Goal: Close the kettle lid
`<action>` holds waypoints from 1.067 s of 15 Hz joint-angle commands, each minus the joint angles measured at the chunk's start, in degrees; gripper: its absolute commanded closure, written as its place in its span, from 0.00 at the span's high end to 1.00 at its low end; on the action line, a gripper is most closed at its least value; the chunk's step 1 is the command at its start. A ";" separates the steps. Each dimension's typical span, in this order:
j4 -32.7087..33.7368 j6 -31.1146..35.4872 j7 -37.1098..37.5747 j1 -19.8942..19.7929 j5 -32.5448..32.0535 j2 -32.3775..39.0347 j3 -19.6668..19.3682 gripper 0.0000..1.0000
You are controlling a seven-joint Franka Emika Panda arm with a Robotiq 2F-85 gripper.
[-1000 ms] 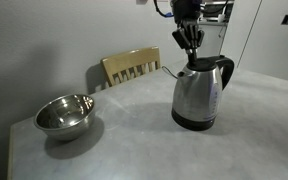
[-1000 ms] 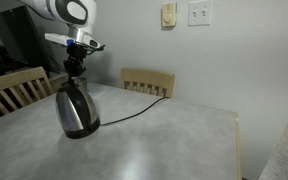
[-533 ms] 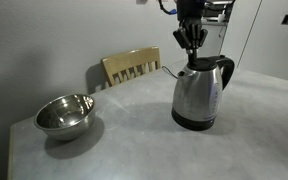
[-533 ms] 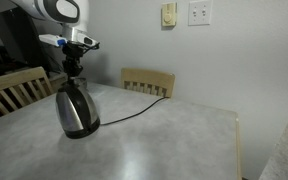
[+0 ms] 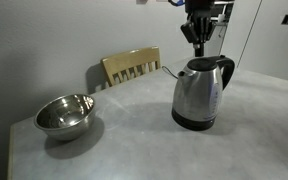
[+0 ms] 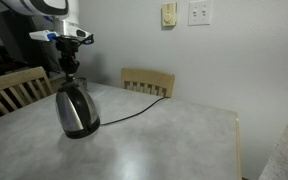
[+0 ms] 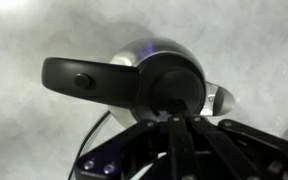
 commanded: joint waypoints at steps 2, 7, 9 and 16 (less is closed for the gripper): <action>-4.95 1.98 0.99 0.83 -3.41 -5.66 -0.83 0.41; -6.30 2.11 0.75 0.54 -5.14 -8.18 -0.62 0.75; -6.71 2.23 -0.09 0.28 -4.52 -8.68 -0.49 0.89; -7.80 2.40 -8.94 -0.39 -1.55 -8.42 0.26 1.00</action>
